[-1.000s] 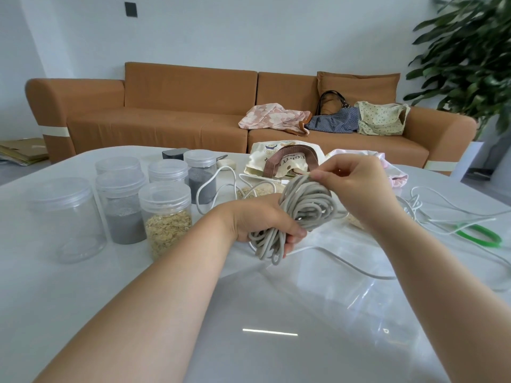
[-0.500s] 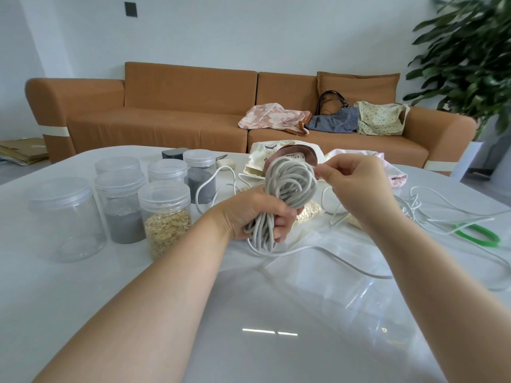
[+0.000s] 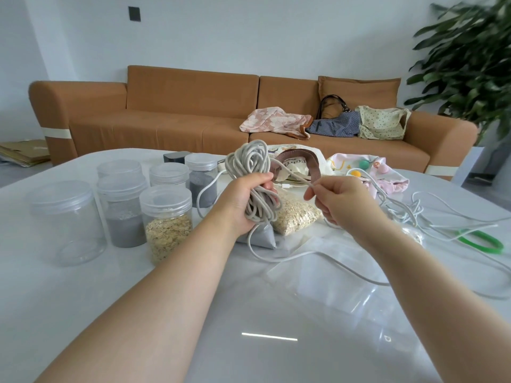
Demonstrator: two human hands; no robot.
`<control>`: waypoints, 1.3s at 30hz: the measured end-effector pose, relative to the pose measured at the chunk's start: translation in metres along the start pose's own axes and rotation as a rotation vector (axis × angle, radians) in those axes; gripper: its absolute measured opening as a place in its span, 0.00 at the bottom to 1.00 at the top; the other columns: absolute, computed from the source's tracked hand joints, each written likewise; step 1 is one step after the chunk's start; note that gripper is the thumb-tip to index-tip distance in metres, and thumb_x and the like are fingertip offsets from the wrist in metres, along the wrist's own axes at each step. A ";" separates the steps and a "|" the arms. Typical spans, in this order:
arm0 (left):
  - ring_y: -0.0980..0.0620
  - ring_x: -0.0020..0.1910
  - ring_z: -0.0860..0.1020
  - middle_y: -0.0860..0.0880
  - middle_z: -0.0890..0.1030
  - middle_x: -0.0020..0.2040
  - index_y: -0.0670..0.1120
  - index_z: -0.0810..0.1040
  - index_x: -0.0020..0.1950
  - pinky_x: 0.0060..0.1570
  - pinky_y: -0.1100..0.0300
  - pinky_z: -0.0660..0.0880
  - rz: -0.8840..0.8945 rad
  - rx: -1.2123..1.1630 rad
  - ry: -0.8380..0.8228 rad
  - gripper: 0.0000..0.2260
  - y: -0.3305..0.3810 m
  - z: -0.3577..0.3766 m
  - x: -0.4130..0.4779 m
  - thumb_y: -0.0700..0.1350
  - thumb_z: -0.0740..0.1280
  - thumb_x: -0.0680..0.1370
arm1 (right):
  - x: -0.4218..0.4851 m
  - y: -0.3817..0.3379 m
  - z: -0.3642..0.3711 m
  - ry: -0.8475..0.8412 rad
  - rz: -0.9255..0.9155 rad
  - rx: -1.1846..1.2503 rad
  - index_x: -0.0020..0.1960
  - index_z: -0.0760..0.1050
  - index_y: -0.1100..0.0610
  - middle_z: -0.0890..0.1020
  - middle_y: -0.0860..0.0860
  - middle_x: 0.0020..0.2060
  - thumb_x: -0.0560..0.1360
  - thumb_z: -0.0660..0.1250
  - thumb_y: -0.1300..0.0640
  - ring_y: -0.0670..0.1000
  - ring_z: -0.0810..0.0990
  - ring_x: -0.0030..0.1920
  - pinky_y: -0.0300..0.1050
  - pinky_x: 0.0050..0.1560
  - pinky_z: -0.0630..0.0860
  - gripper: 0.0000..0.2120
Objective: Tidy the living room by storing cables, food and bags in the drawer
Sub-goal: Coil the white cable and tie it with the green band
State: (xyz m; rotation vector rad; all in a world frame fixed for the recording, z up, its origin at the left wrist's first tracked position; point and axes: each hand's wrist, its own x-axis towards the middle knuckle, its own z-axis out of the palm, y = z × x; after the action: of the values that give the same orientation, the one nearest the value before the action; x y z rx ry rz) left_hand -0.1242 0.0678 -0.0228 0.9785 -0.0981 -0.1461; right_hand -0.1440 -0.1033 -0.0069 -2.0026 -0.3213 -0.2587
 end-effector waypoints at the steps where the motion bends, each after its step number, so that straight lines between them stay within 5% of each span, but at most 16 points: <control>1: 0.53 0.21 0.72 0.48 0.72 0.24 0.43 0.72 0.25 0.26 0.64 0.71 0.003 0.034 0.023 0.18 -0.001 0.000 0.000 0.39 0.63 0.77 | -0.001 -0.002 0.003 -0.027 -0.015 -0.024 0.32 0.75 0.56 0.66 0.43 0.17 0.79 0.58 0.65 0.44 0.59 0.19 0.36 0.23 0.57 0.18; 6: 0.53 0.25 0.77 0.46 0.79 0.32 0.40 0.75 0.40 0.25 0.64 0.73 0.027 0.070 0.044 0.06 -0.004 0.004 -0.002 0.37 0.64 0.77 | -0.007 -0.008 0.007 -0.109 -0.076 -0.131 0.31 0.74 0.56 0.67 0.44 0.16 0.78 0.59 0.65 0.42 0.61 0.19 0.33 0.23 0.59 0.18; 10: 0.51 0.37 0.83 0.46 0.84 0.42 0.41 0.75 0.50 0.36 0.59 0.78 -0.010 -0.082 -0.103 0.04 -0.004 0.009 -0.007 0.39 0.61 0.78 | -0.011 -0.009 0.012 -0.161 -0.038 -0.246 0.29 0.74 0.54 0.68 0.44 0.16 0.77 0.60 0.64 0.43 0.63 0.20 0.35 0.25 0.62 0.19; 13: 0.51 0.40 0.83 0.46 0.84 0.40 0.40 0.76 0.44 0.43 0.57 0.78 -0.004 -0.135 -0.135 0.08 -0.003 0.014 -0.012 0.38 0.59 0.80 | -0.013 -0.008 0.015 -0.181 0.025 -0.291 0.28 0.76 0.52 0.71 0.45 0.17 0.77 0.61 0.61 0.46 0.65 0.22 0.40 0.31 0.66 0.19; 19: 0.53 0.32 0.81 0.49 0.78 0.29 0.42 0.76 0.34 0.42 0.53 0.81 -0.016 -0.194 -0.166 0.09 0.001 0.011 -0.014 0.39 0.63 0.74 | -0.015 -0.012 0.011 -0.189 0.110 -0.305 0.30 0.77 0.56 0.74 0.47 0.17 0.78 0.63 0.53 0.44 0.64 0.17 0.35 0.24 0.65 0.19; 21: 0.55 0.27 0.77 0.50 0.74 0.27 0.43 0.76 0.39 0.40 0.55 0.80 -0.018 -0.214 -0.197 0.03 0.003 0.010 -0.015 0.39 0.63 0.71 | -0.014 -0.011 0.011 -0.181 0.132 -0.339 0.28 0.76 0.56 0.73 0.48 0.17 0.77 0.64 0.48 0.45 0.64 0.17 0.36 0.25 0.65 0.21; 24: 0.58 0.24 0.71 0.52 0.71 0.26 0.43 0.74 0.46 0.34 0.62 0.76 -0.010 -0.211 -0.195 0.06 0.006 0.010 -0.014 0.39 0.62 0.70 | -0.013 -0.010 0.011 -0.144 0.133 -0.434 0.23 0.71 0.55 0.69 0.47 0.15 0.75 0.64 0.42 0.45 0.64 0.17 0.39 0.29 0.67 0.26; 28: 0.58 0.22 0.68 0.53 0.69 0.24 0.44 0.73 0.41 0.28 0.65 0.68 0.021 -0.207 -0.066 0.05 0.009 0.013 -0.009 0.37 0.61 0.76 | -0.014 -0.013 0.011 -0.161 0.083 -0.489 0.25 0.57 0.57 0.61 0.54 0.23 0.73 0.63 0.38 0.52 0.61 0.26 0.43 0.32 0.60 0.30; 32: 0.55 0.20 0.68 0.51 0.70 0.23 0.42 0.75 0.38 0.24 0.66 0.68 0.114 0.070 0.140 0.07 0.013 0.007 0.000 0.36 0.65 0.76 | -0.016 -0.017 0.009 -0.163 -0.022 -0.580 0.26 0.57 0.56 0.59 0.49 0.22 0.74 0.66 0.44 0.50 0.58 0.26 0.43 0.30 0.57 0.27; 37: 0.51 0.22 0.71 0.48 0.73 0.25 0.40 0.76 0.34 0.33 0.60 0.70 0.228 0.509 0.343 0.07 0.013 0.000 0.006 0.38 0.70 0.71 | -0.016 -0.029 0.003 -0.166 -0.172 -0.641 0.31 0.71 0.57 0.71 0.48 0.27 0.75 0.66 0.56 0.50 0.69 0.32 0.44 0.35 0.66 0.14; 39: 0.53 0.19 0.72 0.48 0.73 0.25 0.41 0.73 0.32 0.28 0.65 0.70 0.235 0.638 0.369 0.10 0.014 0.001 0.005 0.39 0.70 0.71 | -0.017 -0.032 -0.001 -0.150 -0.216 -0.629 0.35 0.74 0.56 0.73 0.46 0.29 0.75 0.64 0.62 0.48 0.71 0.34 0.38 0.36 0.67 0.10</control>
State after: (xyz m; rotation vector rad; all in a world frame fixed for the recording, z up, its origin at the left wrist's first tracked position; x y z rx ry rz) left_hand -0.1186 0.0734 -0.0105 1.6027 0.0870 0.3023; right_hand -0.1704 -0.0927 0.0153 -2.6167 -0.6100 -0.3803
